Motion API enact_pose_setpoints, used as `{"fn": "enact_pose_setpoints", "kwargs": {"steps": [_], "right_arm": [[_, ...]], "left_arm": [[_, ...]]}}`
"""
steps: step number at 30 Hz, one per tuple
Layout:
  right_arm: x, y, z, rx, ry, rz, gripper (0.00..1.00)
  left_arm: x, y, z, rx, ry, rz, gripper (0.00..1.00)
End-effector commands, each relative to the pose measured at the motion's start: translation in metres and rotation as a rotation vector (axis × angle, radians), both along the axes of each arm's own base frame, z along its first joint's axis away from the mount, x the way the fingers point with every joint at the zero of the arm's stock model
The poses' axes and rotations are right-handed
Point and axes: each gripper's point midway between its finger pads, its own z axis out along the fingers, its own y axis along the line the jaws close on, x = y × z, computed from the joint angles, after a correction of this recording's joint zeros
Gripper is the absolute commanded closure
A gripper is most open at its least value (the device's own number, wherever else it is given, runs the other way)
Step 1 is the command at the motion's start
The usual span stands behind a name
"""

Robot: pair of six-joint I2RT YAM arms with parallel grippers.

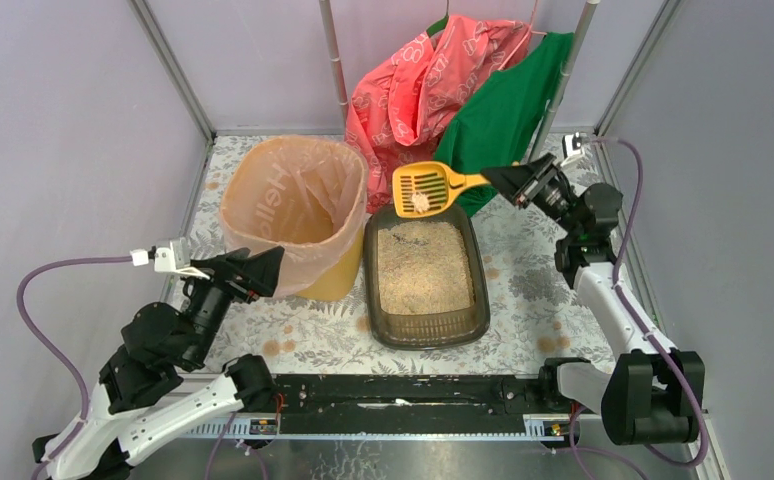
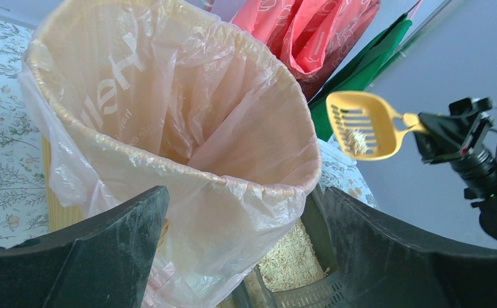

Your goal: Clean the litter box

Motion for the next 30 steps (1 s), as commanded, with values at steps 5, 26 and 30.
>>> {"fn": "enact_pose_setpoints", "kwargs": {"steps": [5,26,30], "right_arm": [[0.017,0.044,0.083,-0.031,-0.135,0.083,1.00],[0.021,0.251,0.096,-0.676,-0.439,0.239,1.00],[0.005,0.284,0.084,-0.870,-0.546,0.226,1.00]], "left_arm": [[-0.003,0.010,0.001,-0.019,-0.014,0.023,0.01],[-0.024,0.069,-0.005,-0.046,0.004,0.129,0.01],[-0.022,0.067,-0.004,-0.033,0.006,0.134,0.01]]}}
